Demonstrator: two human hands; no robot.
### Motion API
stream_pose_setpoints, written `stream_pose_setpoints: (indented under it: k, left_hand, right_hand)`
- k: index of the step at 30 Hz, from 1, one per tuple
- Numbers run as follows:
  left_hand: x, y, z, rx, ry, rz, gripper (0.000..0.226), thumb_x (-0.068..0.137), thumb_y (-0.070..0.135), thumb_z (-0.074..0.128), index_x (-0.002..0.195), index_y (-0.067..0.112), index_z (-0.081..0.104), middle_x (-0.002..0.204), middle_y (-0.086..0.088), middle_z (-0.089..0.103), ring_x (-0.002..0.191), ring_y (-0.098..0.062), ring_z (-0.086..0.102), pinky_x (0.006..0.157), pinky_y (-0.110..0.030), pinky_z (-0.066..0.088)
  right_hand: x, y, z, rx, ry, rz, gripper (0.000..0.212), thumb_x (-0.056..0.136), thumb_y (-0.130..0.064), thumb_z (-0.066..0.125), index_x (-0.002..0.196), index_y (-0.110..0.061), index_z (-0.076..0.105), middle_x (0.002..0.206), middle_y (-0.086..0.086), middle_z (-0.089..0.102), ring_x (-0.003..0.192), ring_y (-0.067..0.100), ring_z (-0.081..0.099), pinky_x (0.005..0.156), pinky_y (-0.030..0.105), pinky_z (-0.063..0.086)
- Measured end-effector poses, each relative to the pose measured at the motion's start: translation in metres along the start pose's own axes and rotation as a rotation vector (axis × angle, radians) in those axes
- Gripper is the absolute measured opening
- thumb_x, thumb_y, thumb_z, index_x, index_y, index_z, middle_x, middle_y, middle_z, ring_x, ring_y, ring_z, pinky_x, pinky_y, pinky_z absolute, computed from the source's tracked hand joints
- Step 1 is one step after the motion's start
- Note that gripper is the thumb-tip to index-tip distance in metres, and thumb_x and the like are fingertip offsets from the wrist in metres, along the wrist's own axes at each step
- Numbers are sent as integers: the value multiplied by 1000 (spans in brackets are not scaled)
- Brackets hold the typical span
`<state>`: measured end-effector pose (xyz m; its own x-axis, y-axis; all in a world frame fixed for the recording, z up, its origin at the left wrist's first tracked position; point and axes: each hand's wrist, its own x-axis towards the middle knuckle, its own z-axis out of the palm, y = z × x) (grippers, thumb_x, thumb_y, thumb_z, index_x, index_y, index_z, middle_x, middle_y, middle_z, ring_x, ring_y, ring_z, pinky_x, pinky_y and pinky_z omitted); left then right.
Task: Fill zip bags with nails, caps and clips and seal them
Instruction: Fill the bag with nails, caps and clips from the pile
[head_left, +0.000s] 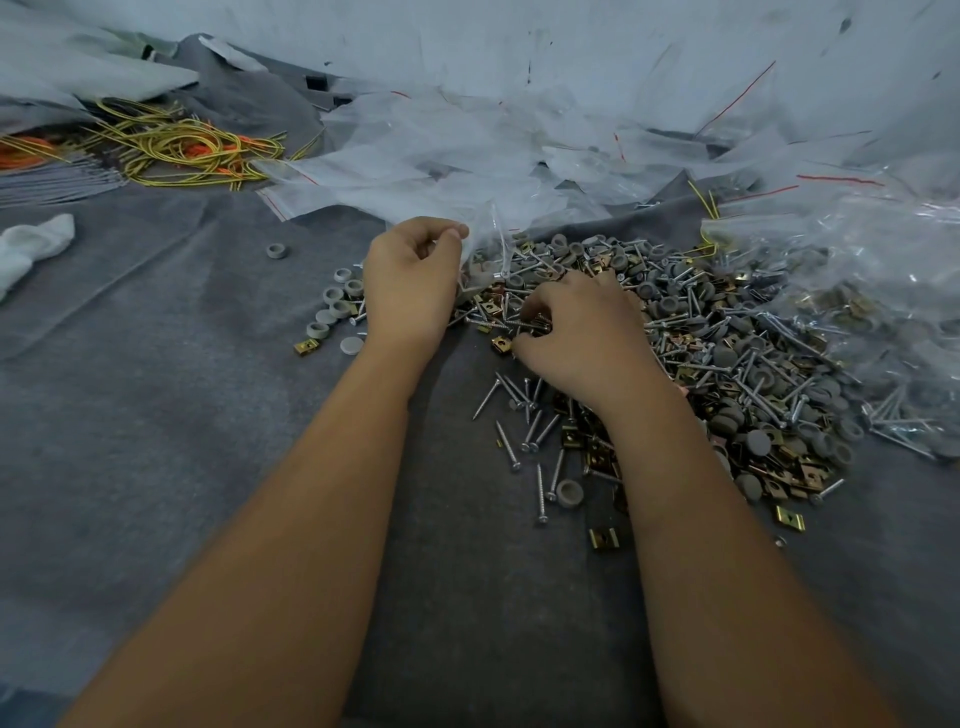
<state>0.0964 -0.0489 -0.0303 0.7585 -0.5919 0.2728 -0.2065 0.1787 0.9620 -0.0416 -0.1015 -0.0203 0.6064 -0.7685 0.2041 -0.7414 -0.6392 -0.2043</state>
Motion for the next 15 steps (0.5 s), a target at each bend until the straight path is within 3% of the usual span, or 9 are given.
stream_pose_setpoints:
  k: [6, 15]
  left_hand:
    - [1, -1, -1, 4, 1, -3, 18, 93, 9, 54, 88, 16, 70, 53, 0, 51, 49, -13, 43, 55, -26, 35]
    - [-1, 1, 0, -3, -10, -12, 17, 93, 9, 54, 88, 15, 69, 52, 1, 49, 48, -12, 40, 53, -25, 32]
  right_hand:
    - [0, 0, 0, -26, 2, -3, 31, 88, -41, 57, 114, -25, 63, 117, 3, 54, 121, 28, 37, 101, 43, 29]
    - [3, 2, 1, 31, -18, -7, 10, 92, -33, 59, 99, -29, 65, 106, -2, 48, 119, 28, 37, 98, 43, 29]
